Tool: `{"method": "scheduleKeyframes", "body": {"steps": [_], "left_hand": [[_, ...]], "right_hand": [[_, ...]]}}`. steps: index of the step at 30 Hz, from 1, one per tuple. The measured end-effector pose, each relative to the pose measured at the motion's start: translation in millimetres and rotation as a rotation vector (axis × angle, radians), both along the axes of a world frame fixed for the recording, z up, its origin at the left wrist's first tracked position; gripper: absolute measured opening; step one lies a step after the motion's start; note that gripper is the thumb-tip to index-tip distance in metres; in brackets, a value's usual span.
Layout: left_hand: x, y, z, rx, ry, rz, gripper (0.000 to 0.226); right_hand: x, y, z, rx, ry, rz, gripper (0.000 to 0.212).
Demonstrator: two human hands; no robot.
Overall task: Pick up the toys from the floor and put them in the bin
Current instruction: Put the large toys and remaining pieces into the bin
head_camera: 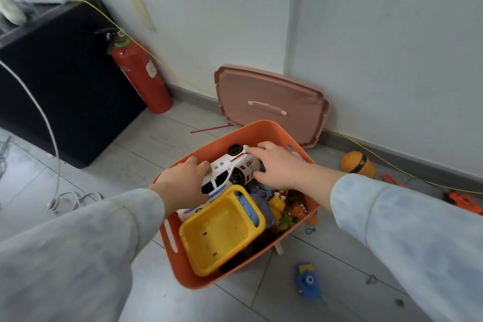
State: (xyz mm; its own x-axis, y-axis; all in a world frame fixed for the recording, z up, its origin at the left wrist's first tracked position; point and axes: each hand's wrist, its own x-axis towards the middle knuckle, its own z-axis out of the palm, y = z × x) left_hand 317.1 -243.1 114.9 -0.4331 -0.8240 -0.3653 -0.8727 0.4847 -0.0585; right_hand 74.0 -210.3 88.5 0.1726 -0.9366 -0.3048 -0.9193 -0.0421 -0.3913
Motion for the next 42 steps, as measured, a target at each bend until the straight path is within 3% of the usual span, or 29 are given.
{"method": "scheduleKeyframes", "body": {"steps": [9,13,23,30,37,42], "left_hand": [[-78,13,21,-0.067,0.198,-0.156,0.056],[-125,27,30,-0.087,0.301,-0.233,0.055],[-210,66,27,-0.032,0.39,-0.469,0.051],[-286,109,0,0.087,0.477,-0.428,0.053],[-335,143,-54,0.19,0.368,-0.413,0.064],[-360,154,-90,0.274,0.211,-0.309,0.09]], "right_hand": [[-51,33,37,-0.256,-0.173,-0.086,0.06],[-92,55,50,-0.348,-0.159,-0.116,0.055],[-194,126,29,-0.268,-0.012,-0.333,0.06],[-249,194,-12,-0.067,0.114,-0.463,0.067],[-290,236,-57,0.046,0.185,-0.626,0.078],[-325,241,-78,0.087,0.201,-0.655,0.091]]}}
